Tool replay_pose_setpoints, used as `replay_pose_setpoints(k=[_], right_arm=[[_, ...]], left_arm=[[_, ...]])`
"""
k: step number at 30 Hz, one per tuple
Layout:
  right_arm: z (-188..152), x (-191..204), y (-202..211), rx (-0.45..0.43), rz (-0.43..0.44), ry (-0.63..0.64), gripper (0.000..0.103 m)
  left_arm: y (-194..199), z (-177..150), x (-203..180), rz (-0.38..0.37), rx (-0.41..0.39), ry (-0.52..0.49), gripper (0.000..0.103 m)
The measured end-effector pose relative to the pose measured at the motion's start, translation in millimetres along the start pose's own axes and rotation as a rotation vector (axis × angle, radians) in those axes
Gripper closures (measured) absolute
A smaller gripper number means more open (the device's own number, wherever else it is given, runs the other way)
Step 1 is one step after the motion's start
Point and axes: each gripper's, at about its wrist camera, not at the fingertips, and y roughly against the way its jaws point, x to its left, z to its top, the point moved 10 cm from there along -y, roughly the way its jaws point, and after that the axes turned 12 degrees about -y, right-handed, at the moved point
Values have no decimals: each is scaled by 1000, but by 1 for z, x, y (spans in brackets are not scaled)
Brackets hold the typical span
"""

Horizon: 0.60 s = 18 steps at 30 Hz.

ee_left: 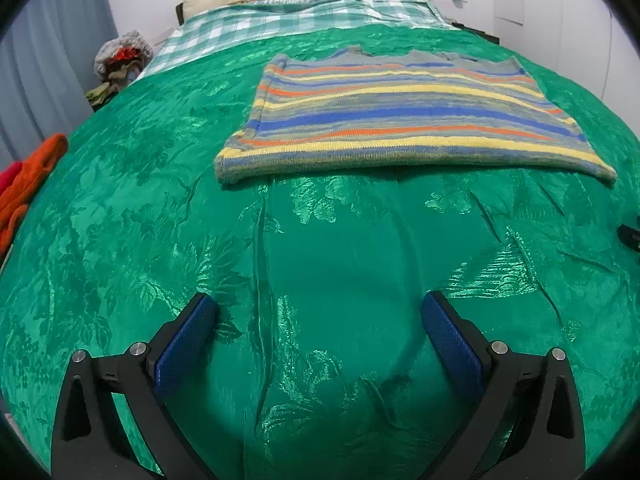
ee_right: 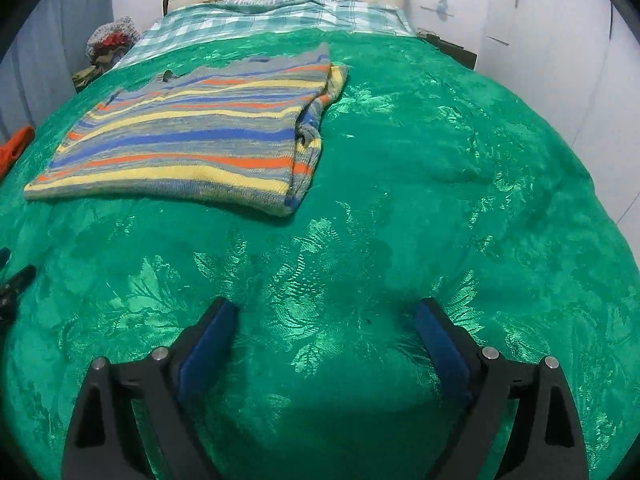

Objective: Fold small clothes

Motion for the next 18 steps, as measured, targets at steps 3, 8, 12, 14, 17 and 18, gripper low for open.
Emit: replay_pose_setpoints(k=[3,8,12,14,17,18], right_arm=[[0,3,-3,1,-10,10,11],[0,2,-4,-7,-37,33,10],[0,2,-7,-4,-51,39,7],[1,1,-7,-1,-55,40,7],[1,0,-8,1,-65,42,6],[1,0,-9,3,-68,43,5]], left_arm=[[0,0,0,-10,13,4,1],[8,-3,1,-94,77,53,0],[15,-10,0,-95,87,71,0],[17,-14,2,-77,80,94,0],[17,-25,-1,-55,66,103,1],[17,-26,-3,-39,58,79,1]])
